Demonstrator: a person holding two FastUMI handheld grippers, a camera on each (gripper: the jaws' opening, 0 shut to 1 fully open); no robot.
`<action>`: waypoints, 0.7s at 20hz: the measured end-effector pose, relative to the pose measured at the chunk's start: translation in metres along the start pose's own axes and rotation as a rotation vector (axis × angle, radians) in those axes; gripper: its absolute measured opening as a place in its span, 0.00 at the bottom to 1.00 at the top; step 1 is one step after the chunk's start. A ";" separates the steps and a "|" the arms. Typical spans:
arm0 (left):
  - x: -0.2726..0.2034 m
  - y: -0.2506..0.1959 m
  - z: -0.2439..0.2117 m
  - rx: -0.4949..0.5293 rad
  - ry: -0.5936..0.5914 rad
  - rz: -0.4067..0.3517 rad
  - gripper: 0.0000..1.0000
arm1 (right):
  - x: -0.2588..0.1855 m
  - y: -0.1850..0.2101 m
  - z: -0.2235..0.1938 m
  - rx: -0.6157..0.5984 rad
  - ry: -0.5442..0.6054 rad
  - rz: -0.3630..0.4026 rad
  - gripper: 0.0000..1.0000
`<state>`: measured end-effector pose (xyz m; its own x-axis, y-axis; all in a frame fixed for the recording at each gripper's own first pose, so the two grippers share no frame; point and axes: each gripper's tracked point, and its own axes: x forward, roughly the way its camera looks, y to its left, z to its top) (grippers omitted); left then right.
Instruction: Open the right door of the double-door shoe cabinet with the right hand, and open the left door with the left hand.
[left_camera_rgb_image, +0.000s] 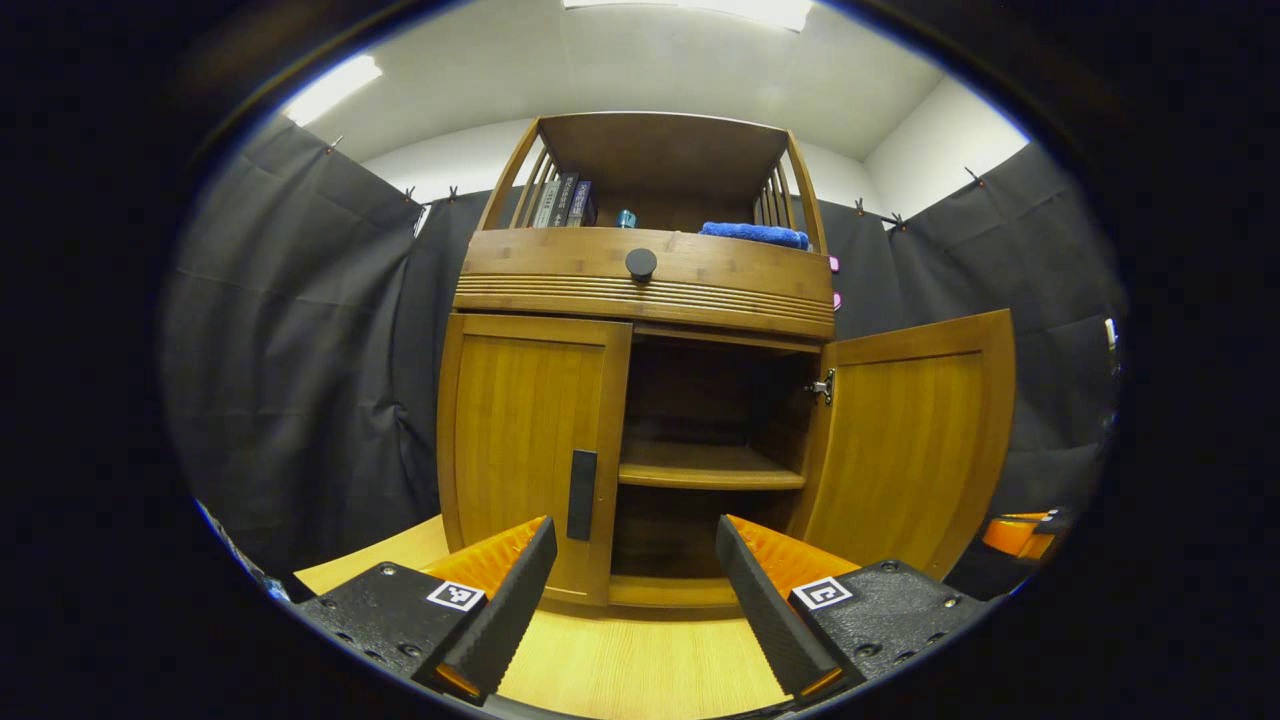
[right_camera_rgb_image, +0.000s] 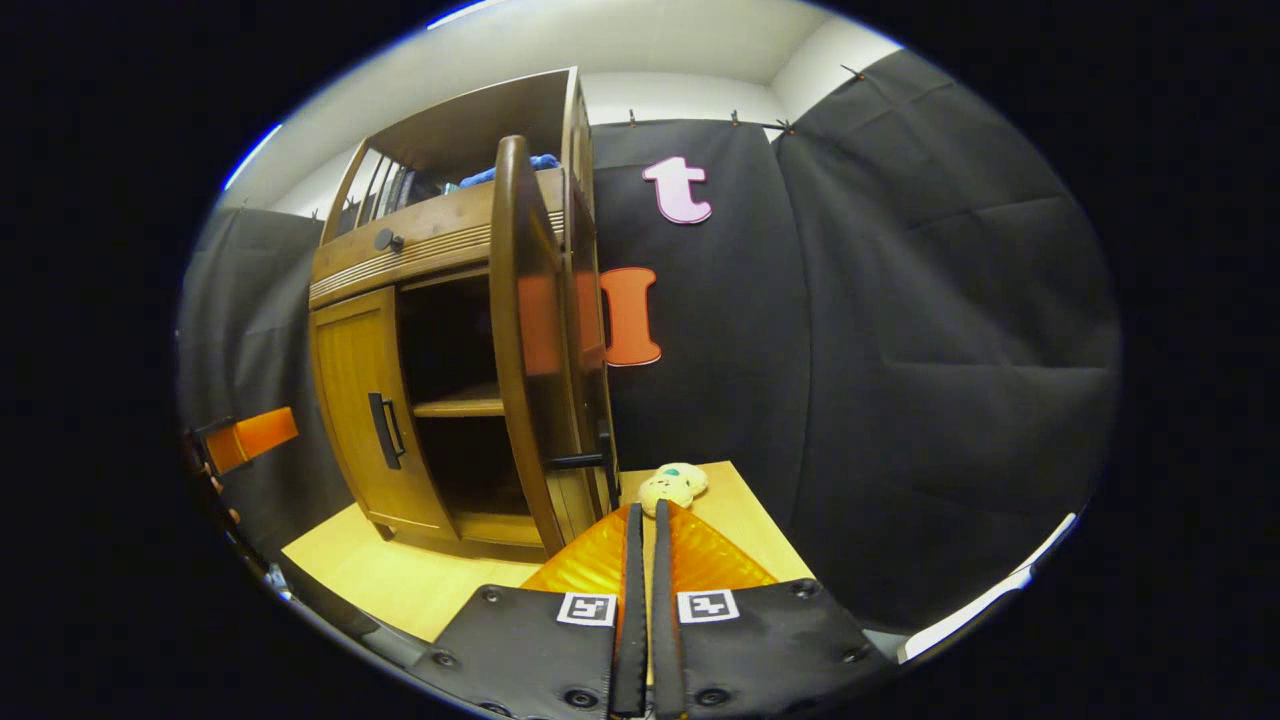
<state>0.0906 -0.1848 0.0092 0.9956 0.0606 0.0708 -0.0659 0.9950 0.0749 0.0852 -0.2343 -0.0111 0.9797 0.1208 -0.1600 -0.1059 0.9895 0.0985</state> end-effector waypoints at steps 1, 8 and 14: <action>0.009 0.002 -0.002 0.002 0.004 0.004 0.96 | -0.004 -0.005 0.001 0.013 0.001 -0.011 0.20; 0.070 0.021 -0.009 -0.009 -0.008 0.037 0.96 | -0.023 -0.042 0.008 0.037 -0.023 -0.106 0.78; 0.126 0.047 -0.014 -0.008 -0.013 0.070 0.96 | -0.029 -0.053 0.016 0.033 -0.051 -0.170 0.89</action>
<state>0.2137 -0.1288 0.0073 0.9877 0.1288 0.0884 -0.1345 0.9890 0.0619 0.0654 -0.2919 0.0041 0.9904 -0.0528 -0.1274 0.0666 0.9921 0.1064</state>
